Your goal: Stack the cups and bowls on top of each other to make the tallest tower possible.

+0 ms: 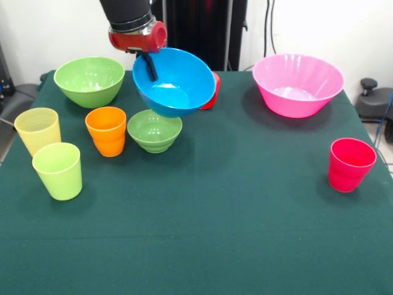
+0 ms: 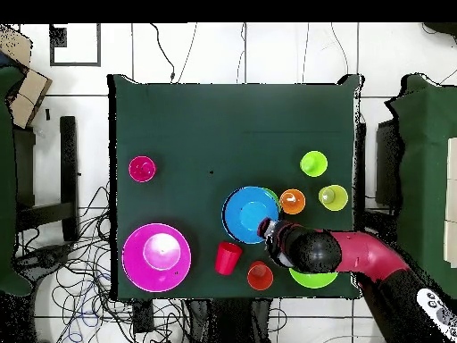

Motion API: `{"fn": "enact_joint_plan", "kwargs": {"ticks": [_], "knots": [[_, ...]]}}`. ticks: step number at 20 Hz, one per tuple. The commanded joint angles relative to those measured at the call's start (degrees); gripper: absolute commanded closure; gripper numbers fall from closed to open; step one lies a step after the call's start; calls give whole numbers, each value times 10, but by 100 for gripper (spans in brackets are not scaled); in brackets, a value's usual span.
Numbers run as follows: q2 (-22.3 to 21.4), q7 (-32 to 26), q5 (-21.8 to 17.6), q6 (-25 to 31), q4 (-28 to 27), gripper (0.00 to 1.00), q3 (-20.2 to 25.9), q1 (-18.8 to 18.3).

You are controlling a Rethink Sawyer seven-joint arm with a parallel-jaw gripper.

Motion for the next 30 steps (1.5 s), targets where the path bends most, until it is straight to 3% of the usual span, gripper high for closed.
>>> {"fn": "enact_joint_plan", "kwargs": {"ticks": [1,15,30], "knots": [[9,-22,-66,-38,-50,100,-32,30],[23,-24,-74,-56,-54,100,-21,13],[45,-16,-66,-72,-73,100,-28,20]]}}
